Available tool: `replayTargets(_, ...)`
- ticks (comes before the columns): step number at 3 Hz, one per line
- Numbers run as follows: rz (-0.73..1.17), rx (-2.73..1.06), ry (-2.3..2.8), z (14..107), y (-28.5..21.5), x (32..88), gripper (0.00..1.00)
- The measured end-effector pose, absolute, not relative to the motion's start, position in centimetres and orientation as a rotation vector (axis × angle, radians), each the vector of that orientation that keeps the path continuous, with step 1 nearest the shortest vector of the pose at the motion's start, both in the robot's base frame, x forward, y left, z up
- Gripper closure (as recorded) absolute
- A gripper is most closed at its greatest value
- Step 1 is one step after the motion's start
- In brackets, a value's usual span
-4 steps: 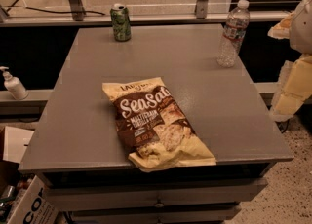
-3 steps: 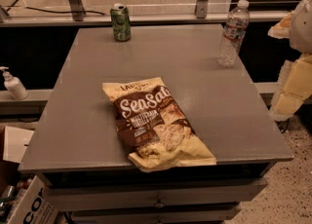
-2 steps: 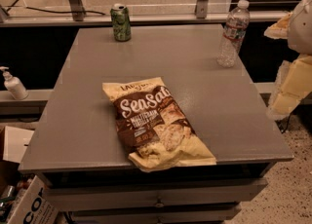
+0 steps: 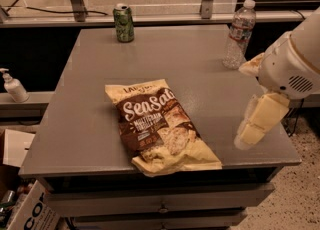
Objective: Move brown chip bag near water bottle
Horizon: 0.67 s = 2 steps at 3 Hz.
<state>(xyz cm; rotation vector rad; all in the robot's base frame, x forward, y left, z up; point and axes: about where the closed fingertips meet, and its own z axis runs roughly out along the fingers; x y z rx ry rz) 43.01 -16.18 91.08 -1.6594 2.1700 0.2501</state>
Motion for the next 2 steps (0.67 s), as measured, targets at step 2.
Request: replayTargets(2, 0.591, -1.607, 2.12, 86.7, -9.3, 41.4, 0.0)
